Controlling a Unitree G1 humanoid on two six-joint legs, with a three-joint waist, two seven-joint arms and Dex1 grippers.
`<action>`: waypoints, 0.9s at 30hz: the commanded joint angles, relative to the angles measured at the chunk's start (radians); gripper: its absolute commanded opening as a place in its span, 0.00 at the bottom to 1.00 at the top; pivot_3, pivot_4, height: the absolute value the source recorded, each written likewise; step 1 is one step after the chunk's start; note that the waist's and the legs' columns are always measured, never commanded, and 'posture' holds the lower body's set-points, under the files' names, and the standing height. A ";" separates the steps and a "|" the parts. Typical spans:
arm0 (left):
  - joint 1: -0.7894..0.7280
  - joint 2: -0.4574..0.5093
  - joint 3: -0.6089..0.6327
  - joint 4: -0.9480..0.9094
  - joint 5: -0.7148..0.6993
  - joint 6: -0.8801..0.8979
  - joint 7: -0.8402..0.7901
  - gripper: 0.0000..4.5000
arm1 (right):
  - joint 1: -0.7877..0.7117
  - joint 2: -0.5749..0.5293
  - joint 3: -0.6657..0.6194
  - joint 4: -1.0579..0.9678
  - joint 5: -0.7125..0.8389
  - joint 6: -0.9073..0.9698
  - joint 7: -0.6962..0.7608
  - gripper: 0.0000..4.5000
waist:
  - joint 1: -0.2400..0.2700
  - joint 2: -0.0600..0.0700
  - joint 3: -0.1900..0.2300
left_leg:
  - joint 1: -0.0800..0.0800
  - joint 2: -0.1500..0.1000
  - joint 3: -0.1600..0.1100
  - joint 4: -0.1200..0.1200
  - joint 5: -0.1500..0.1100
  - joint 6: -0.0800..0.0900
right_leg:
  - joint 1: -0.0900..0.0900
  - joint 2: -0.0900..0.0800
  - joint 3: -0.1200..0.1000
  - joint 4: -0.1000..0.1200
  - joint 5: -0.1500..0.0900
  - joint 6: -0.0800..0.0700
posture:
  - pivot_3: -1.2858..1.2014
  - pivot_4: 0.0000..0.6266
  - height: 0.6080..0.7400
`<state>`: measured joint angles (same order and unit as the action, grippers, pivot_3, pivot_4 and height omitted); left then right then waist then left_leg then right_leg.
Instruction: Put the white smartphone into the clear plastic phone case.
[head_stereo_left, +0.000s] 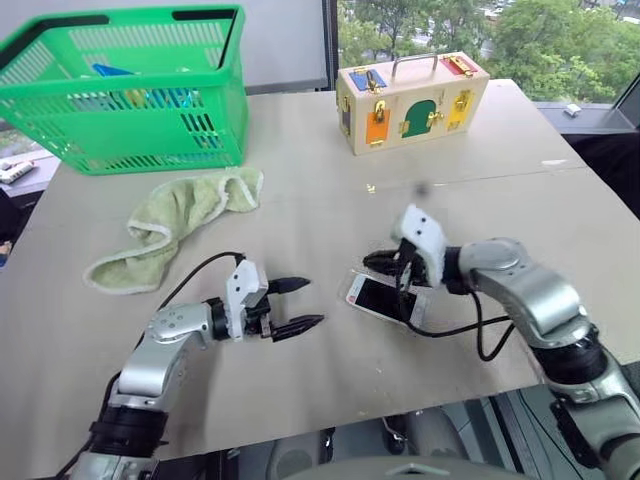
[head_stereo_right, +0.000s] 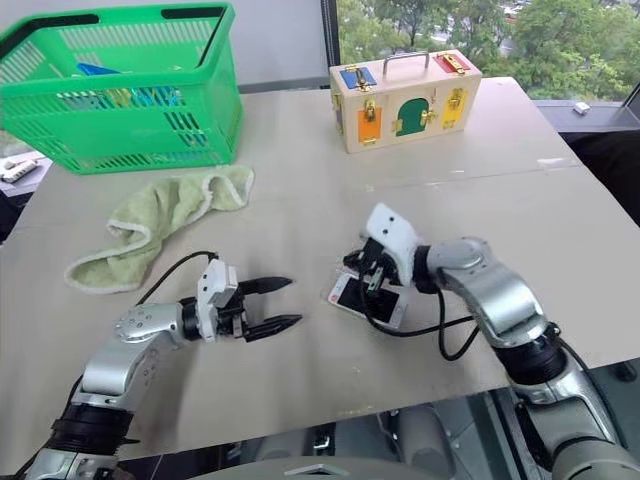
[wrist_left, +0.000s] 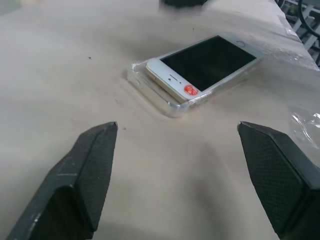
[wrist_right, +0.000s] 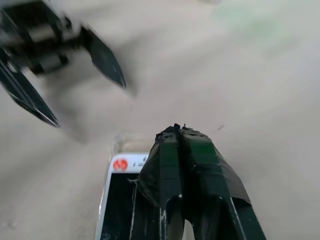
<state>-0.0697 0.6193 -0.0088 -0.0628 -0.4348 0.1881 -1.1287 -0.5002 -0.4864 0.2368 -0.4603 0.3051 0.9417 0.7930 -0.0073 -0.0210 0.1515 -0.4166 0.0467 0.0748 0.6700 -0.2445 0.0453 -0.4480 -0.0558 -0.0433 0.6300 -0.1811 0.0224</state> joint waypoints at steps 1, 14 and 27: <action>-0.018 -0.005 0.009 -0.016 -0.016 0.002 -0.004 0.88 | 0.067 -0.053 -0.070 -0.114 0.033 0.039 -0.031 0.00 | 0.001 0.000 0.000 | 0.000 0.000 0.000 0.000 0.000 0.000 | 0.000 0.000 0.000 0.000 0.000 0.000 | 0.52 0.24 1.00; -0.144 -0.045 -0.030 0.001 0.021 0.065 0.043 0.18 | 0.358 -0.161 -0.262 -0.359 0.107 0.133 -0.149 0.00 | 0.004 -0.001 0.001 | 0.000 0.000 0.000 0.000 0.000 0.000 | 0.001 0.000 0.000 -0.002 0.000 0.000 | 0.52 0.24 1.00; -0.262 -0.076 -0.130 0.135 0.173 0.061 0.099 0.18 | 0.489 -0.280 -0.313 -0.410 0.114 0.162 -0.203 0.00 | 0.005 -0.002 0.002 | 0.000 -0.001 0.000 0.000 0.000 0.000 | 0.001 0.000 0.001 -0.002 0.000 0.000 | 0.52 0.24 1.00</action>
<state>-0.3137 0.5455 -0.1320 0.0807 -0.2736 0.2536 -1.0376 -0.0034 -0.7575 -0.0597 -0.8486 0.4202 1.1084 0.6059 -0.0025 -0.0233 0.1531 -0.4167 0.0452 0.0746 0.6700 -0.2445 0.0455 -0.4471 -0.0555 -0.0421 0.6278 -0.1812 0.0228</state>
